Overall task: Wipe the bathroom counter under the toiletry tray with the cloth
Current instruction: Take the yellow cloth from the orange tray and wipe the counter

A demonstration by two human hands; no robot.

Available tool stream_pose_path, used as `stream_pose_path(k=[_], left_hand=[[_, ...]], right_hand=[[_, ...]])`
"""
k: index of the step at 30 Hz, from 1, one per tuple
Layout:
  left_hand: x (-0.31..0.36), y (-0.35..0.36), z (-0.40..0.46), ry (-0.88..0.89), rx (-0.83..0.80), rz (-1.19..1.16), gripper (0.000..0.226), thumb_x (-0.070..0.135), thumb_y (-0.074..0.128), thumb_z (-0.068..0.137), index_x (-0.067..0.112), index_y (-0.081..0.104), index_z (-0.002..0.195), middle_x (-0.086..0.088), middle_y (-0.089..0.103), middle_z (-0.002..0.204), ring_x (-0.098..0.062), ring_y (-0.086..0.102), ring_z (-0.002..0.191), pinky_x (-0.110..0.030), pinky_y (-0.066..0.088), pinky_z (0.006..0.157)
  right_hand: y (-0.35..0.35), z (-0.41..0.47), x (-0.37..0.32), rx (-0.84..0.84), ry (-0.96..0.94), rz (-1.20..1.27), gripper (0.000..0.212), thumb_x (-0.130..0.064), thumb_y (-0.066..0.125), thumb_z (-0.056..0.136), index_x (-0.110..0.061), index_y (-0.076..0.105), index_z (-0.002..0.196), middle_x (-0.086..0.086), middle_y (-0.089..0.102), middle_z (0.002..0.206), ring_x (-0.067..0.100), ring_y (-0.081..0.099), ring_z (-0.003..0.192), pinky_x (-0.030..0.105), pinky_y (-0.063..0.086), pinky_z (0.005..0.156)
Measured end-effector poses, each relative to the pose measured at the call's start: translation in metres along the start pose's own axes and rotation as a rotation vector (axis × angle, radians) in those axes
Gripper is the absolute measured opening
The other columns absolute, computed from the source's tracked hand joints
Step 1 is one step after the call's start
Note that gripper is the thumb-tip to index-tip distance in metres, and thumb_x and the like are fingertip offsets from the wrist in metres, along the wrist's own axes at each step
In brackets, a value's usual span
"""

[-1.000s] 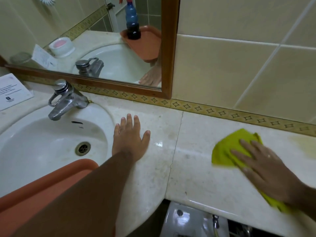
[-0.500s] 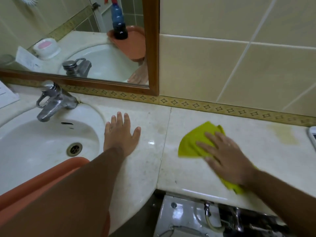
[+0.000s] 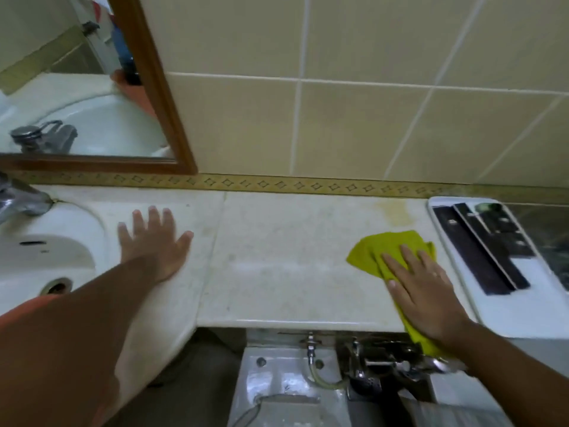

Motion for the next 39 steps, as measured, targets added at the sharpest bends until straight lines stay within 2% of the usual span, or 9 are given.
stream_pose_path(k=[5,12,18,21,26,29,31,33,39], left_hand=[[0.111,-0.002,-0.038,0.261,-0.02,-0.06,0.084,0.08,-0.005,0.081,0.04,-0.004,0.154,-0.004,-0.004,0.166,-0.039,0.001,0.151,-0.058,0.005,0.118],[0.113,0.001,-0.03,0.286,0.067,-0.042,0.088,0.083,-0.003,0.08,0.038,0.005,0.156,-0.007,0.005,0.166,-0.038,0.009,0.151,-0.06,0.01,0.118],[0.115,-0.003,-0.034,0.283,0.036,-0.048,0.088,0.081,-0.002,0.081,0.036,0.007,0.157,-0.008,0.006,0.166,-0.037,0.009,0.151,-0.059,0.011,0.118],[0.116,-0.005,-0.032,0.283,0.033,-0.043,0.089,0.081,0.0,0.081,0.035,0.011,0.157,-0.008,0.009,0.166,-0.038,0.012,0.15,-0.061,0.013,0.118],[0.118,-0.005,-0.03,0.285,0.016,-0.064,0.091,0.083,0.001,0.079,0.036,0.012,0.156,-0.008,0.009,0.166,-0.038,0.012,0.15,-0.062,0.011,0.117],[0.121,-0.006,-0.031,0.282,0.013,-0.087,0.091,0.083,0.0,0.079,0.036,0.008,0.157,-0.007,0.004,0.166,-0.037,0.007,0.151,-0.061,0.008,0.119],[0.119,-0.007,-0.031,0.284,0.006,-0.083,0.092,0.083,-0.002,0.078,0.037,0.004,0.157,-0.007,0.0,0.166,-0.036,0.003,0.152,-0.06,0.006,0.119],[0.117,-0.008,-0.032,0.281,0.002,-0.08,0.093,0.084,-0.005,0.076,0.037,0.003,0.157,-0.007,-0.001,0.166,-0.036,0.003,0.152,-0.06,0.006,0.12],[0.117,-0.007,-0.028,0.292,0.002,-0.087,0.094,0.085,-0.004,0.077,0.037,0.005,0.157,-0.008,0.002,0.166,-0.038,0.005,0.151,-0.061,0.008,0.118]], right_hand=[[0.017,-0.034,0.007,0.018,0.099,0.034,0.063,-0.054,0.014,0.097,-0.035,0.022,0.155,0.006,0.017,0.165,0.036,0.015,0.15,0.05,0.022,0.117],[-0.023,0.107,-0.01,0.075,0.722,0.305,0.064,-0.034,0.028,0.099,-0.019,0.01,0.158,0.017,0.003,0.165,0.04,0.007,0.15,0.05,0.007,0.121],[0.007,0.05,-0.094,0.099,-0.161,0.161,0.055,-0.046,0.037,0.093,-0.038,0.033,0.147,0.004,0.033,0.159,0.038,0.031,0.142,0.053,0.032,0.112],[0.015,0.012,-0.039,0.125,0.119,0.161,0.056,-0.048,0.041,0.089,-0.037,0.041,0.144,0.003,0.043,0.152,0.036,0.042,0.134,0.052,0.043,0.102],[-0.021,0.108,0.004,0.138,0.651,0.279,0.061,-0.043,0.028,0.1,-0.024,0.018,0.156,0.014,0.012,0.165,0.041,0.013,0.148,0.052,0.013,0.12],[-0.022,0.134,-0.042,0.123,0.373,0.199,0.059,-0.044,0.029,0.098,-0.028,0.019,0.155,0.012,0.012,0.165,0.04,0.015,0.148,0.051,0.016,0.118],[-0.003,0.091,-0.07,0.15,0.064,0.116,0.055,-0.046,0.035,0.095,-0.038,0.03,0.149,0.007,0.026,0.161,0.039,0.026,0.144,0.052,0.028,0.112],[0.013,0.034,-0.063,0.189,-0.006,0.14,0.053,-0.049,0.04,0.091,-0.043,0.039,0.144,0.004,0.038,0.155,0.037,0.036,0.137,0.051,0.039,0.104],[-0.009,0.089,0.007,0.175,0.681,0.188,0.061,-0.05,0.026,0.097,-0.032,0.02,0.155,0.014,0.016,0.164,0.042,0.016,0.146,0.054,0.019,0.116]])
Point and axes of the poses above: each hand's wrist, its own z-axis towards the middle knuckle, its own y-axis out of the palm, x = y × z, the point moved 3 cm from there along z, towards the middle knuckle
